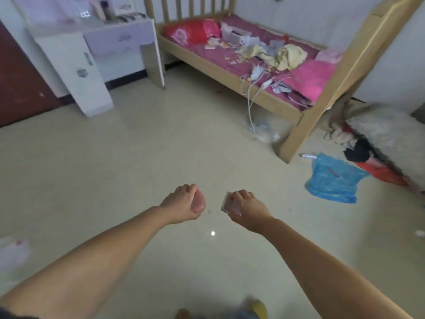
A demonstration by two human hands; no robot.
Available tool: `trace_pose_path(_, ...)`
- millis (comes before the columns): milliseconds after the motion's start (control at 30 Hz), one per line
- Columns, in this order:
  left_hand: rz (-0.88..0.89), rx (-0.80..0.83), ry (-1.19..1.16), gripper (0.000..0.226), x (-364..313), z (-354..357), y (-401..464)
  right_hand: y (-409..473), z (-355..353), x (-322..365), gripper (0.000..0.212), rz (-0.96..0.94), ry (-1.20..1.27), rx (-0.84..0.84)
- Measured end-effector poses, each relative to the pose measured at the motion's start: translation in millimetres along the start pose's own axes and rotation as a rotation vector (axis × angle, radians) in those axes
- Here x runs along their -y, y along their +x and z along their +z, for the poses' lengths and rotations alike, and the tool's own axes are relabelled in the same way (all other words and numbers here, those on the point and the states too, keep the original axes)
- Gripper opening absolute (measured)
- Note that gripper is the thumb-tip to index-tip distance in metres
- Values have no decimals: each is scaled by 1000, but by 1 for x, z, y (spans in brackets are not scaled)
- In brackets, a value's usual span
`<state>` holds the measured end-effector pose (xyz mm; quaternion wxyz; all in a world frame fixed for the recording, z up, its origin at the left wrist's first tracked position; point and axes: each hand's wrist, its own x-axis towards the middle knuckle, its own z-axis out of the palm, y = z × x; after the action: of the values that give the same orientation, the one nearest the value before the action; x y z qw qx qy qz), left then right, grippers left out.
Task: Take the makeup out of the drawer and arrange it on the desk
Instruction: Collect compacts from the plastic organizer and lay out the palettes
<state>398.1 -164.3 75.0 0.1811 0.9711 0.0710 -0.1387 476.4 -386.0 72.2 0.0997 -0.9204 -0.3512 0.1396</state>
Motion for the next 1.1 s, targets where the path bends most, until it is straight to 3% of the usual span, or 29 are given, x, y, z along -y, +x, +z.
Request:
trace_pose_path(167, -167, -88, -56, 55, 108, -38, -19, 98, 9, 95, 49, -207, -17, 59)
trace_pose_path(333, -258, -142, -69, 58, 184, -61, -2, 197, 12, 145, 47, -330, -78, 117)
trace_pose_path(800, -484, -287, -161, 56, 383, -205, 180, 549, -41, 241, 43, -612, -159, 186)
trace_pose_path(1100, -526, -335, -192, 55, 574, -299, 282, 778, -40, 348, 40, -696, -182, 168)
